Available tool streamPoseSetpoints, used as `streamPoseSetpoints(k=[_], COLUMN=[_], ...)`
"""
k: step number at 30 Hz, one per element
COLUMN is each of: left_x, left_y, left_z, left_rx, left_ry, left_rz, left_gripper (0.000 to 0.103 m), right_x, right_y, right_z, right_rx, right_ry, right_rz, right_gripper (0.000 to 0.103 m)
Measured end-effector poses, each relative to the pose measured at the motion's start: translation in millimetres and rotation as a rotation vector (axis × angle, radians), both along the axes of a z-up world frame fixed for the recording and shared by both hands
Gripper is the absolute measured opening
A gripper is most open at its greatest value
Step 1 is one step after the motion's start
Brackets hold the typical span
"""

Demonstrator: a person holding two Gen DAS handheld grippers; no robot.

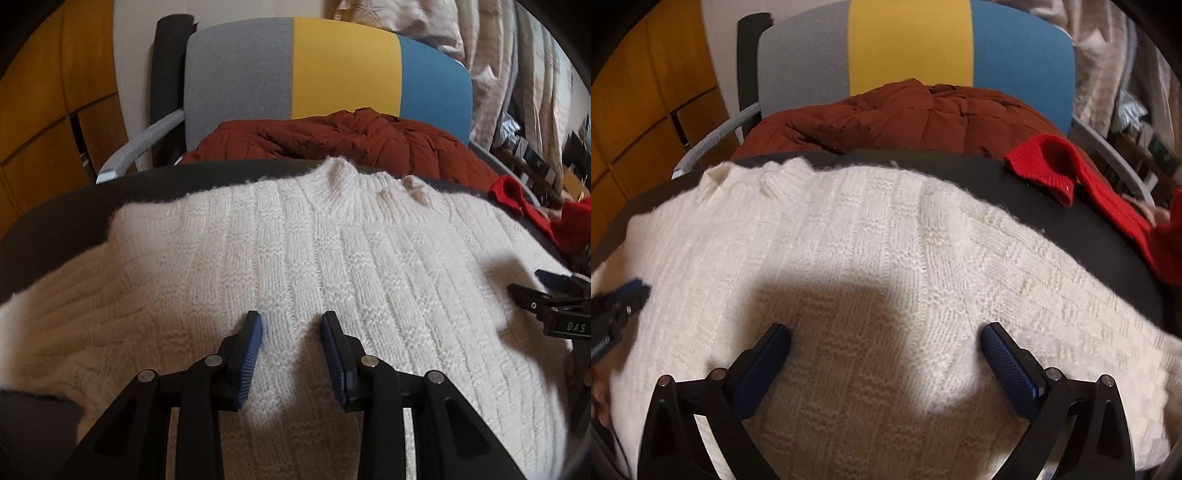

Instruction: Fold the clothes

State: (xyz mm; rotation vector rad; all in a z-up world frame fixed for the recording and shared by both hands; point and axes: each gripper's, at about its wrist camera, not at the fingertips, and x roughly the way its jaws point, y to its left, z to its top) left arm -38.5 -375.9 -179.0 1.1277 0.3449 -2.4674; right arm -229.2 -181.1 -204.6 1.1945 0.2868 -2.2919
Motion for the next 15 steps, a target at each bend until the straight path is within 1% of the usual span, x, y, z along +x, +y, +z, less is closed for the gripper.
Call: streamPoseSetpoints(k=[4, 6, 7, 8, 9, 10, 11, 12, 13, 15], left_x=[13, 17, 18, 20, 26, 33, 41, 47, 53, 65], left_y=[-1, -1, 0, 2, 7, 12, 17, 26, 36, 55], left_z=[0, 2, 4, 7, 11, 14, 18, 19, 19, 20], left_rx=[0.037, 0.051, 0.055, 0.058, 0.068, 0.080, 0.091, 0.084, 0.072, 0.049], left_ry=[0.016, 0.010, -0.011, -0.034, -0.042, -0.047, -0.052, -0.056, -0.059, -0.066], left_rz=[0.015, 0.018, 0.020, 0.024, 0.026, 0.027, 0.028, 0.016, 0.001, -0.030], left_gripper=[0.034, 0.034, 0.034, 0.034, 0.035, 0.039, 0.040, 0.040, 0.040, 0.041], right_x=[12, 12, 16, 25, 34, 49, 64, 79, 93, 106], right_y=[4, 21, 36, 59, 81, 104, 129, 153, 176, 212], right_z=[4, 15, 24, 35, 46, 55, 62, 69, 74, 65], right_rx=[-0.015, -0.068, -0.126, -0.220, -0.308, -0.358, -0.378, -0.397, -0.418, -0.477], right_ry=[-0.002, -0.034, -0.056, -0.071, -0.080, -0.061, -0.034, -0.007, 0.015, 0.000], right_rz=[0.006, -0.057, -0.102, -0.139, -0.173, -0.194, -0.206, -0.219, -0.235, -0.310], right_gripper=[0.103, 0.085, 0.066, 0.063, 0.063, 0.064, 0.064, 0.065, 0.069, 0.072])
